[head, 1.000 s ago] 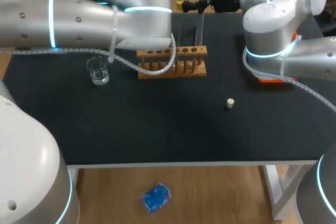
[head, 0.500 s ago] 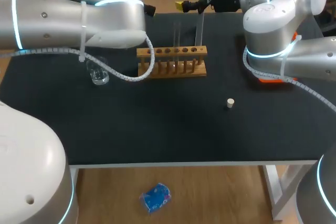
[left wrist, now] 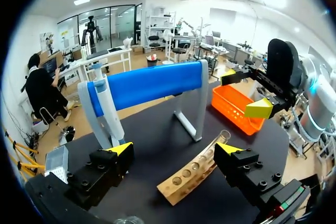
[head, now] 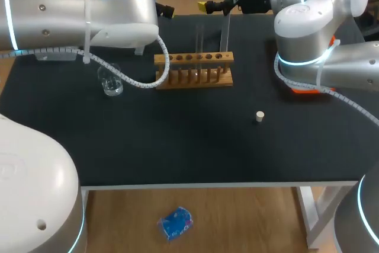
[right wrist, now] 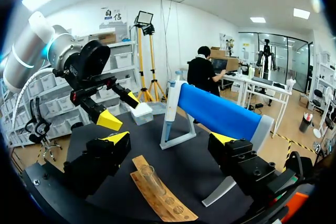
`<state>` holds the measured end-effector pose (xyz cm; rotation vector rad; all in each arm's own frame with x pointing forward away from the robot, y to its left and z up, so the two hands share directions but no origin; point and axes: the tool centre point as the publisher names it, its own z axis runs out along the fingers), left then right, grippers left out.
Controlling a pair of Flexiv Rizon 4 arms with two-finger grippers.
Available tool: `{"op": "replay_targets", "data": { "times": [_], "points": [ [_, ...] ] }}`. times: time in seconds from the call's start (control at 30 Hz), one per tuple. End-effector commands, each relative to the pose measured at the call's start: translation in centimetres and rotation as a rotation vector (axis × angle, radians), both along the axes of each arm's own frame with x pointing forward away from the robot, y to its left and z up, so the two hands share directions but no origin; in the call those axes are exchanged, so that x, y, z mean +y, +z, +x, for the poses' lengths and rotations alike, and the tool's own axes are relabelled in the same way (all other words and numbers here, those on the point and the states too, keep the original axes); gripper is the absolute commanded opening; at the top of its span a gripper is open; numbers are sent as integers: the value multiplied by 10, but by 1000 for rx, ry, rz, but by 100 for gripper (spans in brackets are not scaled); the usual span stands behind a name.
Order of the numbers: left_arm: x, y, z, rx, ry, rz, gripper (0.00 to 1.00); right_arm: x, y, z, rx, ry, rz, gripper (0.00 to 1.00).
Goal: Invert the test tube, pick up the pipette, mount the tip to pipette, aspirate from beaker and dispense into the tube, eject the tip, return the pipette, and cap with the stopper.
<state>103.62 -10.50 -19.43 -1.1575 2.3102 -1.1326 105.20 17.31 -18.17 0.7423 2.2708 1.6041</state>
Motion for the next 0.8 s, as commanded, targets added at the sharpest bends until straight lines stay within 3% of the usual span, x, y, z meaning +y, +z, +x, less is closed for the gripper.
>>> {"op": "replay_targets", "data": {
  "times": [0.03,0.17,0.53,0.8],
  "points": [
    [2,1,-3,-57,-126,92,100,-1,0,0,1,3,0,100],
    [3,1,-10,-114,-239,150,100,-1,0,0,1,3,0,100],
    [-8,-4,-26,-84,-541,125,100,-1,0,0,1,3,0,100],
    [-11,-6,-30,-69,-560,163,100,-1,0,0,1,3,0,100]
  ]
}}
